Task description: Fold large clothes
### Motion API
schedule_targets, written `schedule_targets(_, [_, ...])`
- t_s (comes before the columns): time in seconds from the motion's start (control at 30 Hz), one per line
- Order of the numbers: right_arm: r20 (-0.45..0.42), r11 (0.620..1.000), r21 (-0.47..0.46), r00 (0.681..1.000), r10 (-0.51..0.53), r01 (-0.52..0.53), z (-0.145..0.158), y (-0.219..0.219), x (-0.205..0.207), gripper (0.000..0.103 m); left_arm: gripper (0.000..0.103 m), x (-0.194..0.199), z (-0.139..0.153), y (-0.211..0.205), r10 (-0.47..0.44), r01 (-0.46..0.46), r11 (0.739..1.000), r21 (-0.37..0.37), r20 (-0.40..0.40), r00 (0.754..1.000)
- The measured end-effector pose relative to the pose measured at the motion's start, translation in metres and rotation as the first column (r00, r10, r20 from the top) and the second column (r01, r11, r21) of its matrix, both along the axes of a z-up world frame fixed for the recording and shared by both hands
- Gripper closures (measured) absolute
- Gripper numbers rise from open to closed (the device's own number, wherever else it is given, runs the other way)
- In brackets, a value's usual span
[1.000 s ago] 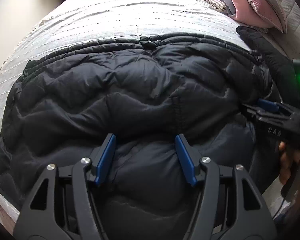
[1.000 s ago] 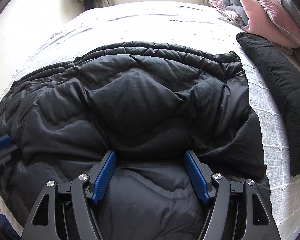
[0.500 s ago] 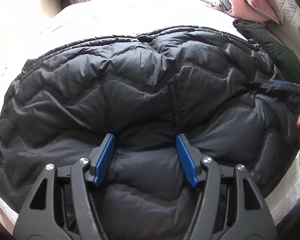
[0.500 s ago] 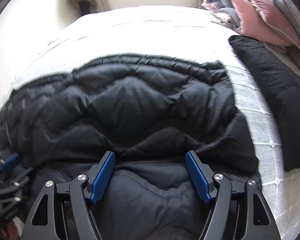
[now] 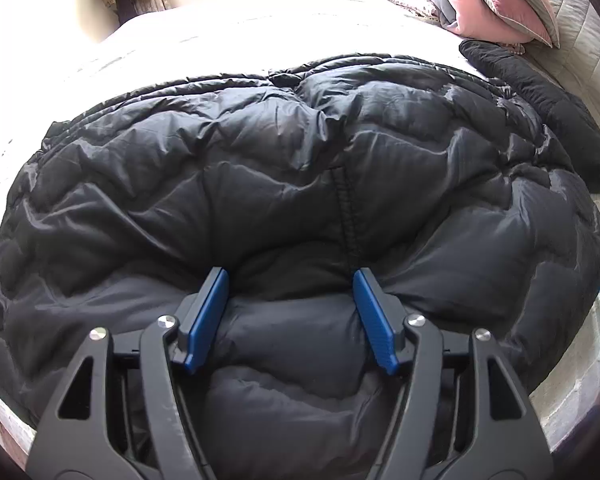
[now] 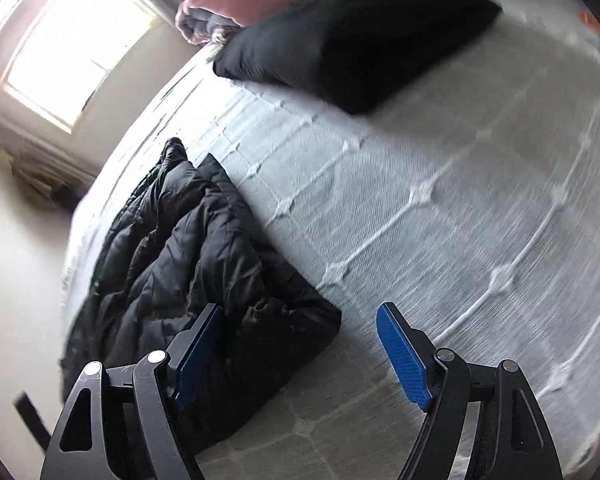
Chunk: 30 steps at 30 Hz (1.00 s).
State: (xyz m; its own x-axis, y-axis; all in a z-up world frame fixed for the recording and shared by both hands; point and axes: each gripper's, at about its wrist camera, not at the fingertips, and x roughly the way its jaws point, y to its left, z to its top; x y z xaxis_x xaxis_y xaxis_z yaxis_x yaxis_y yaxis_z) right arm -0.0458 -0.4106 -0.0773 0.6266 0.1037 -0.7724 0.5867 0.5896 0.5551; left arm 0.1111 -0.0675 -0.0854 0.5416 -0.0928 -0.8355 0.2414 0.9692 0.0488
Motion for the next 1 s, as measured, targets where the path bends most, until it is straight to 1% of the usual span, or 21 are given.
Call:
schedule_targets(0.03, [0.044,0.995,0.096,0.999,0.007,-0.011,-0.007,-0.003,0.002,0.023,0.037,0.000,0.000,0.000,0.000,0.000,1.000,0.001,0.001,1.000])
schedule_targets(0.07, [0.083,0.988,0.153,0.996,0.011,-0.024,-0.010,-0.002,0.003,0.023,0.037,0.000,0.001,0.000,-0.001,0.001,1.000,0.001,0.001,1.000])
schedule_targets(0.1, [0.109,0.982,0.183,0.994,0.024,-0.044,-0.012,0.003,0.005,0.023,0.037,0.000,0.001,-0.001,-0.001,0.001,1.000,0.000,0.001,1.000])
schedule_targets(0.17, [0.141,0.974,0.206,0.988,0.062,-0.091,-0.013,0.017,0.010,0.022,0.037,-0.001,0.001,0.000,-0.004,0.004,1.000,-0.006,-0.001,1.000])
schedule_targets(0.27, [0.141,0.971,0.194,0.984,0.111,-0.138,-0.014,0.036,0.018,0.022,0.037,-0.001,0.002,0.002,-0.011,0.011,1.000,-0.013,-0.002,1.000])
schedule_targets(0.43, [0.151,0.977,0.161,0.982,0.116,-0.140,-0.015,0.054,0.020,0.022,0.037,-0.001,0.002,0.002,-0.006,0.006,1.000,-0.012,-0.004,1.000])
schedule_targets(0.47, [0.158,0.977,0.154,0.980,0.120,-0.145,-0.016,0.055,0.027,0.023,0.037,0.000,0.002,0.002,-0.004,0.004,1.000,-0.013,-0.004,1.000])
schedule_targets(0.6, [0.181,0.980,0.119,0.974,0.137,-0.160,-0.013,0.066,0.034,0.026,0.036,0.001,0.002,0.000,0.000,0.000,1.000,-0.012,-0.001,1.000])
schedule_targets(0.63, [0.184,0.980,0.110,0.973,0.142,-0.164,-0.011,0.068,0.036,0.031,0.036,0.000,0.002,0.000,0.002,-0.002,1.000,-0.010,0.002,1.000])
schedule_targets(0.67, [0.187,0.981,0.099,0.971,0.148,-0.169,-0.009,0.069,0.039,0.040,0.036,0.000,0.002,0.000,0.002,-0.002,1.000,-0.009,0.004,1.000])
schedule_targets(0.7, [0.193,0.982,0.082,0.969,0.155,-0.173,-0.006,0.070,0.039,0.045,0.036,0.000,0.002,-0.001,0.004,-0.004,1.000,-0.009,0.007,1.000])
schedule_targets(0.77, [0.204,0.984,0.043,0.966,0.162,-0.174,0.001,0.071,0.038,0.070,0.036,0.000,0.002,-0.001,0.006,-0.006,1.000,-0.011,0.008,1.000])
schedule_targets(0.87, [0.223,0.984,0.010,0.959,0.172,-0.179,0.009,0.071,0.036,0.083,0.036,-0.001,0.003,-0.002,0.003,-0.003,1.000,-0.016,0.007,1.000])
schedule_targets(1.0, [0.243,0.976,-0.106,0.947,0.210,-0.189,0.030,0.080,0.034,0.089,0.036,-0.001,0.007,0.000,-0.020,0.020,0.999,-0.028,-0.003,1.000])
